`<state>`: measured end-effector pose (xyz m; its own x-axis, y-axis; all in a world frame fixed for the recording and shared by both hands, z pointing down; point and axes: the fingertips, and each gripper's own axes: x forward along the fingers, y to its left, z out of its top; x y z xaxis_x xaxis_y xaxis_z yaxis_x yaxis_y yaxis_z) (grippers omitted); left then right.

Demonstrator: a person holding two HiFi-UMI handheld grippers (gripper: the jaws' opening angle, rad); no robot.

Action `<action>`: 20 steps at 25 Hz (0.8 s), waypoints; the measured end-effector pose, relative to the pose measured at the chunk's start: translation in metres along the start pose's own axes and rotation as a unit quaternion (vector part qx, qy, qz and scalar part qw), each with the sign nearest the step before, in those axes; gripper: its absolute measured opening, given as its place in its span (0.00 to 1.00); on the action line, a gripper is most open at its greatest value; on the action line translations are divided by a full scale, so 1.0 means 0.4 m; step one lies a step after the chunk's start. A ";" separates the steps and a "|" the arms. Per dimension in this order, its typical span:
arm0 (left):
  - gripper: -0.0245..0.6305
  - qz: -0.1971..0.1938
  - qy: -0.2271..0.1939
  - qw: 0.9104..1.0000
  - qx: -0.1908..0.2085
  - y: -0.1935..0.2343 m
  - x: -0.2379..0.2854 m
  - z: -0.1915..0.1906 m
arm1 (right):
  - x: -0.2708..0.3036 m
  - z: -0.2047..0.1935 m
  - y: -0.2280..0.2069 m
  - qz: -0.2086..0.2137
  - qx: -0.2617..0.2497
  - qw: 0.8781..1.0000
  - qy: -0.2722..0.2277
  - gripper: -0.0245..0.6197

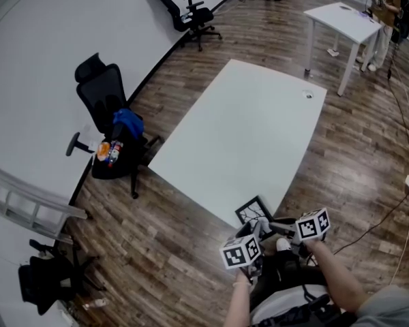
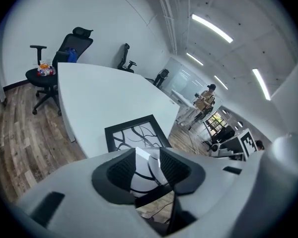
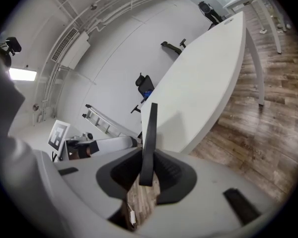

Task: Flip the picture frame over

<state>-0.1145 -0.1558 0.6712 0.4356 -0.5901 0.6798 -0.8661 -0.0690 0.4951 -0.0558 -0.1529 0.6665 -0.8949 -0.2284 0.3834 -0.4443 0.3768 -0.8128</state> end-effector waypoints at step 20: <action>0.25 -0.043 -0.023 0.999 -0.014 -0.107 0.002 0.083 | -0.038 0.065 0.076 -0.097 -0.197 0.974 -0.046 0.15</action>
<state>-0.0853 -0.1800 0.6328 0.4967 -0.6188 0.6086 -0.8178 -0.0990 0.5669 -0.0544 -0.1612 0.6248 -0.7926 -0.4031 0.4574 -0.6030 0.6295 -0.4901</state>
